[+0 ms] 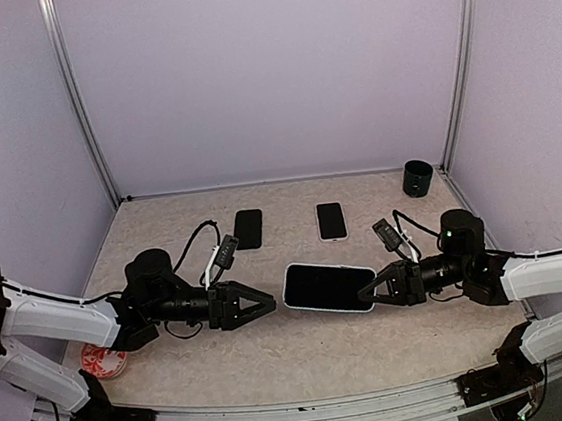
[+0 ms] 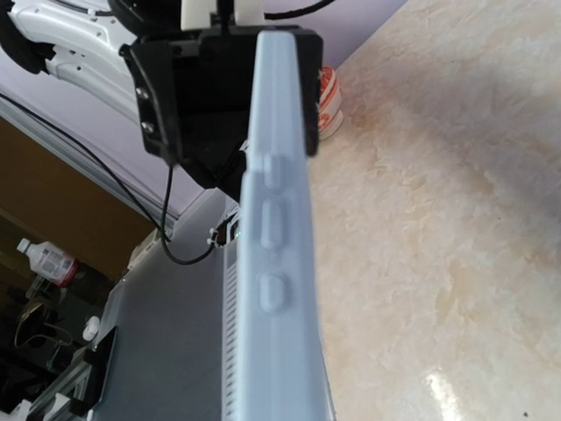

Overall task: Put the phone into the phone case
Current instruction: Press the phone case against the phone.

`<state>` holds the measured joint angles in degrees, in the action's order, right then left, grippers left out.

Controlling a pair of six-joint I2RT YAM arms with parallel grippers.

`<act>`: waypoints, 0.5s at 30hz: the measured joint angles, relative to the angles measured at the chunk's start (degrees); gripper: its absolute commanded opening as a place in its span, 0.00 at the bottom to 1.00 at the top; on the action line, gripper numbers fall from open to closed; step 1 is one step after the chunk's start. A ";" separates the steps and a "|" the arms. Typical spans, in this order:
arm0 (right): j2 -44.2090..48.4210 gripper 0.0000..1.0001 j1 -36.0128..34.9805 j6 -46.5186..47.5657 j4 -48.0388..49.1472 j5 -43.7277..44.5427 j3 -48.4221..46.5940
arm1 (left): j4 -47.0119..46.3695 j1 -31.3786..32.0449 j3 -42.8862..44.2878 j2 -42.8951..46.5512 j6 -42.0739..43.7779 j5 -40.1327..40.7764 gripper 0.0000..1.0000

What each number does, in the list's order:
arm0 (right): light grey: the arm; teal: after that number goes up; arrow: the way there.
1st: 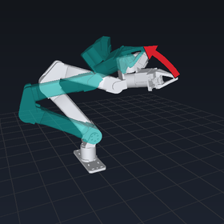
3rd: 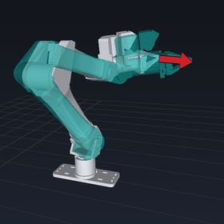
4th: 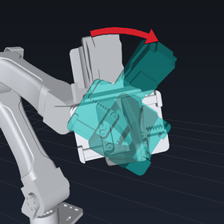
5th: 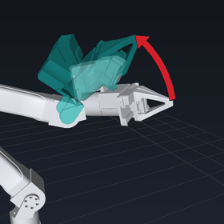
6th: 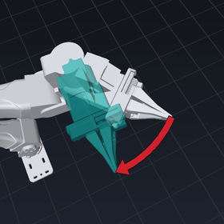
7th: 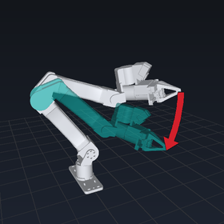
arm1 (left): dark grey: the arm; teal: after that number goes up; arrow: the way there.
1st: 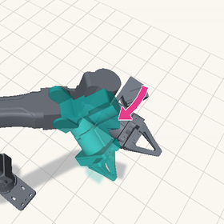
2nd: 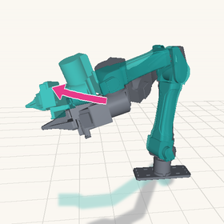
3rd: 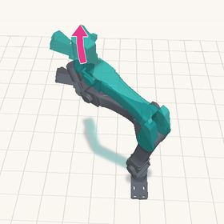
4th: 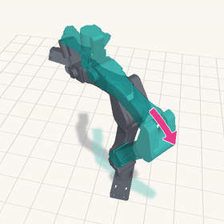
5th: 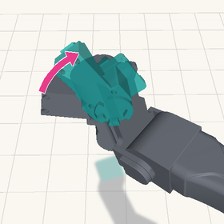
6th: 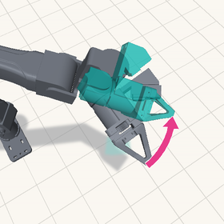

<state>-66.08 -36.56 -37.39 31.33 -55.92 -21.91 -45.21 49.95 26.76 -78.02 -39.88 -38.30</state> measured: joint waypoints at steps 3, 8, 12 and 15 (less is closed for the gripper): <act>0.00 0.00 0.00 -0.22 -0.02 0.00 -0.13 | 1.73 1.09 0.76 -0.96 0.59 1.86 0.67; 0.00 0.00 0.00 -0.17 -0.81 0.22 -1.11 | 6.03 3.39 3.61 -1.97 2.51 6.03 0.76; 0.00 0.00 0.00 0.26 -2.47 0.76 -1.79 | 11.58 4.44 5.55 -0.57 5.81 11.17 0.92; 0.02 0.00 0.00 0.72 -4.33 1.29 -2.08 | 16.17 4.59 5.57 3.15 8.98 15.21 0.98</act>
<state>-66.06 -36.56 -36.67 27.00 -54.63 -23.99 -29.04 54.54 32.34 -74.87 -30.89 -23.09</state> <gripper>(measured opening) 0.084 0.926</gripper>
